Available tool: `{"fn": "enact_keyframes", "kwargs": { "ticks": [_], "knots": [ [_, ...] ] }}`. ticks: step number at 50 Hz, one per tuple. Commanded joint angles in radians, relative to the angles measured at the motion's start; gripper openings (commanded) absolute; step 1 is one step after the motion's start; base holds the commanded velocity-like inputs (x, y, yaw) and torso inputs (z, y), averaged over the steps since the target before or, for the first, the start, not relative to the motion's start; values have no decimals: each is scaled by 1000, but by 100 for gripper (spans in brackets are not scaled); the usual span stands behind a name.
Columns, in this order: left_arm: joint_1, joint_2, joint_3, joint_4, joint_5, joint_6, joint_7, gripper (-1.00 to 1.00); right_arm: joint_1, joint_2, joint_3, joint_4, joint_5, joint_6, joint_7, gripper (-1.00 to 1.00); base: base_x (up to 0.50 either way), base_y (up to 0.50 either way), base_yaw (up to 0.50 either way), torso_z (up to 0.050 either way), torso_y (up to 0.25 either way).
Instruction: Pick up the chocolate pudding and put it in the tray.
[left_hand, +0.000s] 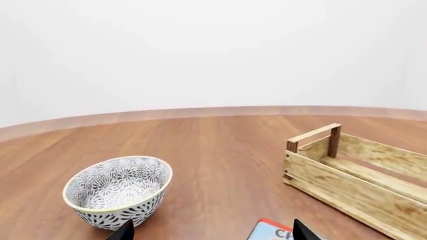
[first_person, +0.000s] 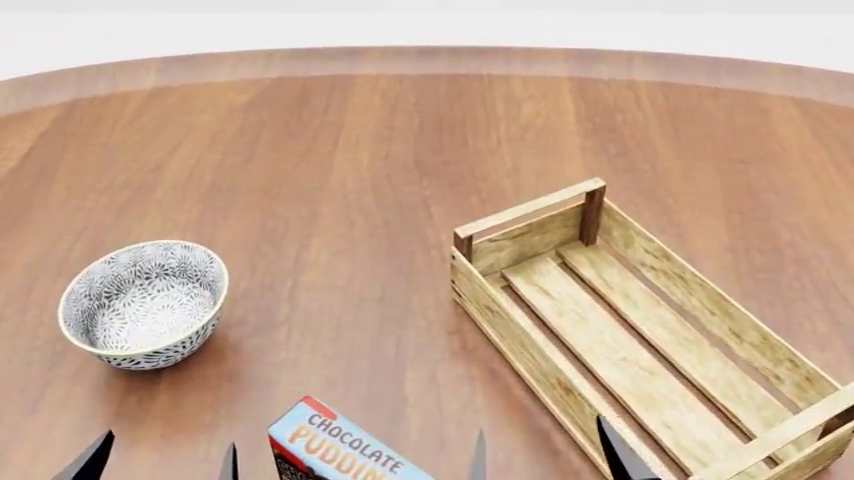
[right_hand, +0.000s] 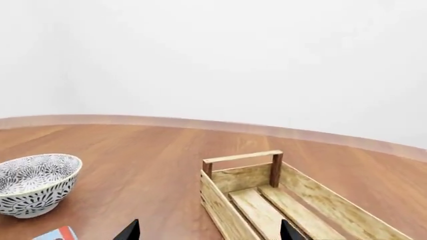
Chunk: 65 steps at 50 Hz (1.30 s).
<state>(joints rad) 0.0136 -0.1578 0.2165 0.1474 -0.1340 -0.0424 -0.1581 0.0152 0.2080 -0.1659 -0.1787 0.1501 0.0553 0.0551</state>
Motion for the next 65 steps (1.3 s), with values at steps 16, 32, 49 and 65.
{"fn": "enact_keyframes", "kwargs": {
  "ticks": [16,32,49,65],
  "knots": [
    [9,-9,21,-30,-17,40,-8,100,-144,102,-13,22,126,-148,-192,100,0,0,0,0,0],
    [12,-19,25,-26,-37,44,-14,100,-160,126,-36,48,112,-162,-218,100,0,0,0,0,0],
    [2,-24,47,5,-35,10,-31,100,-132,119,-56,205,102,-223,-259,100,0,0,0,0,0],
    [-11,-24,66,-11,-34,6,-39,100,-65,91,-84,342,82,-245,-276,100,0,0,0,0,0]
  ]
}}
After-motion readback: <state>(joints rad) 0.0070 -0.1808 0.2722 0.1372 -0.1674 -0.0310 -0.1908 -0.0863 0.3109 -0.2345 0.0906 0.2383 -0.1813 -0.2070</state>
